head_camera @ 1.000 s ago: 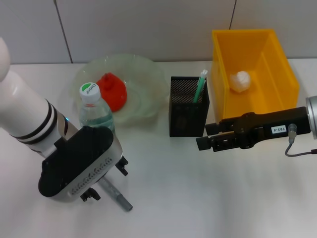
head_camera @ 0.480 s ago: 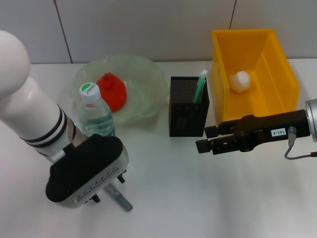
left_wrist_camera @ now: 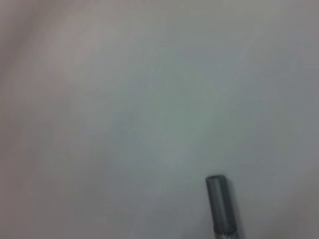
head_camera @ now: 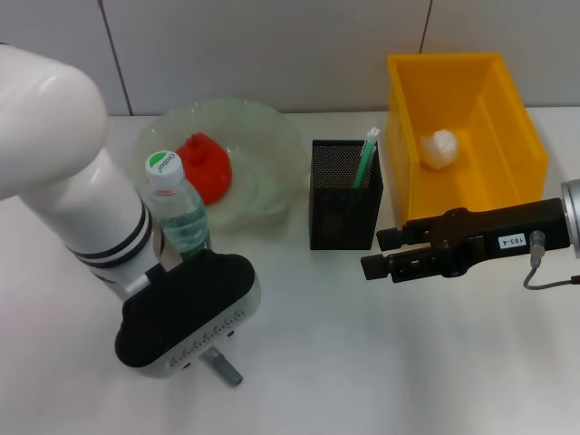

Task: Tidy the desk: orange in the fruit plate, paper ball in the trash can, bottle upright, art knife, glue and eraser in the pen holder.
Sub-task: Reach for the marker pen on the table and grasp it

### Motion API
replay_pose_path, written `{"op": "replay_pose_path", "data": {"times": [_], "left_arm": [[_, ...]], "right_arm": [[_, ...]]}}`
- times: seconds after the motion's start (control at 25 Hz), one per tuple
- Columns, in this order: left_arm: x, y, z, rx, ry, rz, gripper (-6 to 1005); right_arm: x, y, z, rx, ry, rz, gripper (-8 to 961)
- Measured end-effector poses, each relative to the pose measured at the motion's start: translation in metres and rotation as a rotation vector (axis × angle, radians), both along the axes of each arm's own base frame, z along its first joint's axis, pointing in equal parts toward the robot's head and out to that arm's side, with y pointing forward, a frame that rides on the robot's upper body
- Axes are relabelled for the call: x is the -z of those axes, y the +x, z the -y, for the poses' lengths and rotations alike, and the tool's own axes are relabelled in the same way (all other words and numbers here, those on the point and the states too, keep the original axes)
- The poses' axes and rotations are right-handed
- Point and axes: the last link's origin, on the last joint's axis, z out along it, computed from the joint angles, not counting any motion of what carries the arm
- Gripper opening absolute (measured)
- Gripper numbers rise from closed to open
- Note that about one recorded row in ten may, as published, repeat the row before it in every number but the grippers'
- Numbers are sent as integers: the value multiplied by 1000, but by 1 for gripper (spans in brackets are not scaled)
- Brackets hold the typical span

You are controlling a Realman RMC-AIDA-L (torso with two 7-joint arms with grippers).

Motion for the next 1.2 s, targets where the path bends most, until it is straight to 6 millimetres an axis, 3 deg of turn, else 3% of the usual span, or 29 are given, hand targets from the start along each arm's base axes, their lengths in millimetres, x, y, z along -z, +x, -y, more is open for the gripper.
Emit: {"op": "replay_pose_path", "data": {"times": [1.2], "left_arm": [[6,15,-6,-59,-8,-127,634]], "right_arm": [[2,-6,-1,-52,6,2,745]]}}
